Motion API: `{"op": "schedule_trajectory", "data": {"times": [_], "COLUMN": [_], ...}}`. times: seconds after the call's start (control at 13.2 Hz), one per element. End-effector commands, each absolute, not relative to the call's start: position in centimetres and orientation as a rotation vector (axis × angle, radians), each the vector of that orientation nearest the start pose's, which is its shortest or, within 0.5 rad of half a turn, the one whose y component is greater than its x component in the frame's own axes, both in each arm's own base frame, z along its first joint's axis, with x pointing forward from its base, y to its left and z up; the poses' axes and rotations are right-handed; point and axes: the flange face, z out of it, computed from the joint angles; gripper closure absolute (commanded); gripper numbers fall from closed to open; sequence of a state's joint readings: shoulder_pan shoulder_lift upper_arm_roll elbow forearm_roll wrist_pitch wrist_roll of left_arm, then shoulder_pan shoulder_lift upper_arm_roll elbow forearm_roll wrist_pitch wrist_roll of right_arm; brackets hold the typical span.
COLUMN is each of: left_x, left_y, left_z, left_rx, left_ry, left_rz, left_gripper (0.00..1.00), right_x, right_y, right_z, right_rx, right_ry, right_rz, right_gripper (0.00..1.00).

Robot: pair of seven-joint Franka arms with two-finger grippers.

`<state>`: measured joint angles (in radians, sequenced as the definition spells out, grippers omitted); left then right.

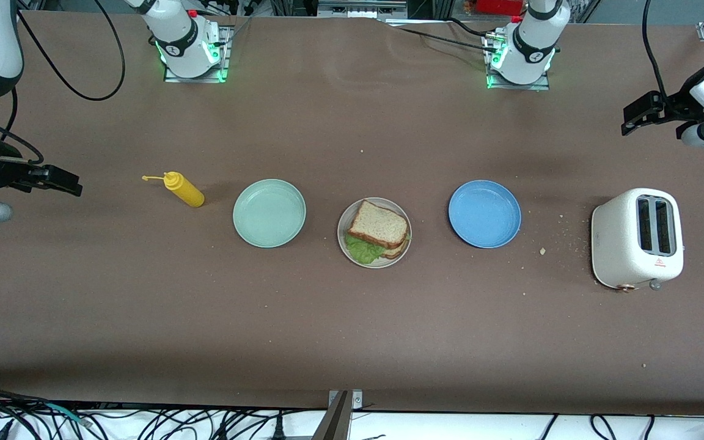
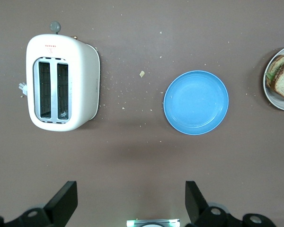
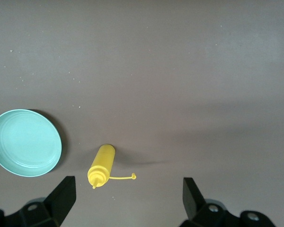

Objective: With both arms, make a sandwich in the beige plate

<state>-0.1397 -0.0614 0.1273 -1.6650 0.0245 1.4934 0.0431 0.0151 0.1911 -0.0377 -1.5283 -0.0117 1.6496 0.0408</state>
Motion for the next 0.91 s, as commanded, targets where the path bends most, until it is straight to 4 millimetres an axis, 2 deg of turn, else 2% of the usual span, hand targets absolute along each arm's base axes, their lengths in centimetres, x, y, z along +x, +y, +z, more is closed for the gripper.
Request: {"op": "schedule_trajectory", "data": {"times": [0.0,0.83], "left_x": [53.14,53.58], "left_y": [-0.14,-0.21], "left_z": [61.42,61.45], "left_rx": [-3.082,-3.077], "left_ry": [0.073,0.088], "left_rz": [0.145,0.119], "left_gripper": [0.0,0.0], "right_x": [61.51,61.49], "right_y": [-1.55,-1.62], "right_z": [54.43,54.42], "right_rx": [-3.164,-3.163], "right_ry": [0.115,0.118], "right_rz": [0.116,0.118], "right_gripper": [0.0,0.0]}}
